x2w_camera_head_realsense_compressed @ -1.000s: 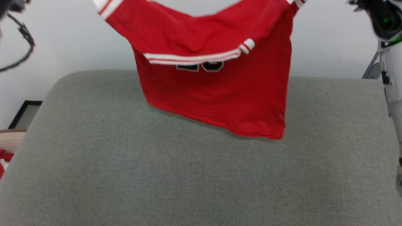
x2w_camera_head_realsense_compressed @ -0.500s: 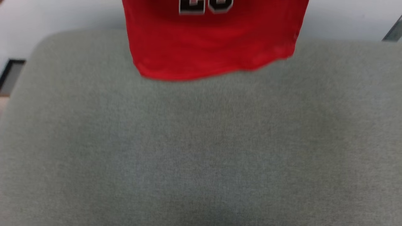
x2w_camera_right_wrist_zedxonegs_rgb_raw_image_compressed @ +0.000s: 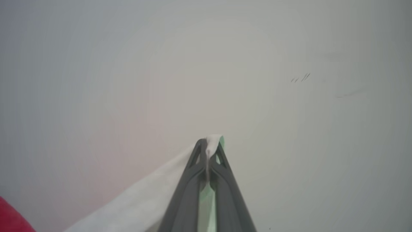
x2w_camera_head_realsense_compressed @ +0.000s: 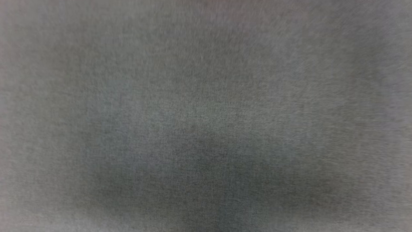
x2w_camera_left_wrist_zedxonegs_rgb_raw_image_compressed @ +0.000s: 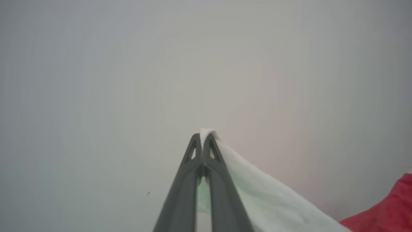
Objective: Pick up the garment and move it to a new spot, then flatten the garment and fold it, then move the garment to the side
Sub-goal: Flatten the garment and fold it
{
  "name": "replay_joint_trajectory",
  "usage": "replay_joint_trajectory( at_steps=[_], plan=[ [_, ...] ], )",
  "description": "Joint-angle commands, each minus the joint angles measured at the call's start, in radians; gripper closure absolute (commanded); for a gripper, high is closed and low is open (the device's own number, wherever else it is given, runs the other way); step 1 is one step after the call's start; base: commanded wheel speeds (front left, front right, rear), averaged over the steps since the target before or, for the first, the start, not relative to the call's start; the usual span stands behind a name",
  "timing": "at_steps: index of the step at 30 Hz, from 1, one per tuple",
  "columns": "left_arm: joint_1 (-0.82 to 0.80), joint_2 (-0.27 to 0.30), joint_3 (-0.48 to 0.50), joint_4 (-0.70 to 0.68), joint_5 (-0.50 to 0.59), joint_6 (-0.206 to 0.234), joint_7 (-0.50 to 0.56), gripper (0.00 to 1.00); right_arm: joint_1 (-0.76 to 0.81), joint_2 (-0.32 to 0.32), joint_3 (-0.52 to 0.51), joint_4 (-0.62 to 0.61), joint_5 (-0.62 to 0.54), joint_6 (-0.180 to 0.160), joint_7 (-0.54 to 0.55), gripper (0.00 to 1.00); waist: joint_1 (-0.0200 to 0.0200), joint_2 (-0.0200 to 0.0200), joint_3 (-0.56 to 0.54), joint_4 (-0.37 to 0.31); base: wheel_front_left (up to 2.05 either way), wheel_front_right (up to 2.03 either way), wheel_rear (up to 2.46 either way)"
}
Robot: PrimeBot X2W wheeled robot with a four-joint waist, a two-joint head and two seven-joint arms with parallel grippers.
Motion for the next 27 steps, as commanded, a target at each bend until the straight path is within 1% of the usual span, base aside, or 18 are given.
replay_joint_trajectory(
  at_steps=[1, 3, 4, 6, 7, 8, 11, 13, 14, 15, 19, 21, 23, 25, 26, 27],
  plan=[
    [-0.010, -0.009, -0.010, 0.012, 0.010, -0.007, -0.046, 1.00, 0.030, 0.005, -0.015, -0.046, -0.057, -0.001, 0.000, 1.00, 0.0000, 0.0000, 0.167, 0.048, 0.00, 0.00, 0.00],
    [-0.002, -0.024, -0.007, 0.036, -0.011, -0.009, -0.080, 1.00, 0.054, 0.012, -0.029, -0.087, -0.103, -0.001, 0.000, 1.00, 0.0000, 0.0000, 0.193, 0.059, 0.00, 0.00, 0.00],
    [0.007, -0.026, -0.020, 0.046, -0.002, -0.012, -0.095, 1.00, 0.071, 0.012, -0.032, -0.086, -0.124, -0.001, 0.000, 1.00, 0.0000, 0.0000, 0.200, 0.064, 0.00, 0.00, 0.00],
    [0.032, -0.039, -0.027, 0.075, -0.025, -0.015, -0.104, 1.00, 0.087, 0.013, -0.021, -0.089, -0.147, -0.001, 0.000, 1.00, 0.0000, 0.0000, 0.213, 0.071, 0.00, 0.00, 0.00],
    [0.042, -0.038, -0.039, 0.084, -0.020, -0.016, -0.114, 1.00, 0.104, 0.013, -0.024, -0.078, -0.149, -0.001, 0.000, 1.00, 0.0000, 0.0000, 0.214, 0.073, 0.00, 0.00, 0.00],
    [0.054, -0.045, -0.040, 0.094, -0.038, -0.014, -0.118, 1.00, 0.119, 0.015, -0.022, -0.072, -0.149, -0.001, 0.000, 1.00, 0.0000, 0.0000, 0.213, 0.074, 0.00, 0.00, 0.00],
    [0.101, -0.053, -0.073, 0.117, -0.070, -0.015, -0.103, 1.00, 0.163, 0.006, -0.021, -0.027, -0.136, -0.001, 0.000, 1.00, 0.0000, 0.0000, 0.201, 0.080, 0.00, 0.00, 0.00],
    [0.144, -0.058, -0.096, 0.135, -0.095, -0.015, -0.077, 1.00, 0.191, 0.001, -0.013, 0.015, -0.126, -0.001, 0.000, 1.00, 0.0000, 0.0000, 0.189, 0.083, 0.00, 0.00, 0.00],
    [0.166, -0.058, -0.113, 0.142, -0.104, -0.015, -0.064, 1.00, 0.211, 0.003, -0.026, 0.045, -0.103, -0.001, 0.000, 1.00, 0.0000, 0.0000, 0.179, 0.085, 0.00, 0.00, 0.00],
    [0.191, -0.059, -0.122, 0.152, -0.125, -0.014, -0.041, 1.00, 0.222, 0.004, -0.011, 0.060, -0.097, -0.001, -0.001, 1.00, 0.0000, 0.0000, 0.170, 0.083, 0.00, 0.00, 0.00],
    [0.305, -0.054, -0.196, 0.141, -0.175, -0.015, 0.055, 1.00, 0.299, 0.004, 0.022, 0.174, 0.010, -0.002, 0.000, 1.00, 0.0000, 0.0000, 0.115, 0.079, 0.00, 0.00, 0.00],
    [0.373, -0.041, -0.227, 0.133, -0.208, -0.015, 0.112, 1.00, 0.340, -0.002, 0.040, 0.218, 0.086, -0.001, 0.006, 1.00, 0.0000, 0.0000, 0.078, 0.076, 0.00, 0.00, 0.00],
    [0.435, -0.018, -0.257, 0.103, -0.240, -0.015, 0.150, 1.00, 0.398, 0.011, 0.079, 0.254, 0.189, -0.001, 0.040, 1.00, 0.0000, 0.0000, 0.037, 0.067, 0.00, 0.00, 0.00],
    [0.511, 0.012, -0.286, 0.073, -0.266, -0.015, 0.181, 1.00, 0.460, -0.009, 0.134, 0.253, 0.266, -0.001, 0.077, 1.00, 0.0000, 0.0000, -0.010, 0.058, 0.00, 0.00, 0.00],
    [0.545, 0.031, -0.301, 0.050, -0.275, -0.015, 0.189, 1.00, 0.494, -0.010, 0.155, 0.243, 0.332, -0.001, 0.102, 1.00, 0.0000, 0.0000, -0.032, 0.054, 0.00, 0.00, 0.00],
    [0.582, 0.053, -0.312, 0.033, -0.288, -0.015, 0.194, 1.00, 0.522, -0.034, 0.177, 0.227, 0.363, -0.001, 0.125, 1.00, 0.0000, 0.0000, -0.059, 0.049, 0.00, 0.00, 0.00]
  ],
)
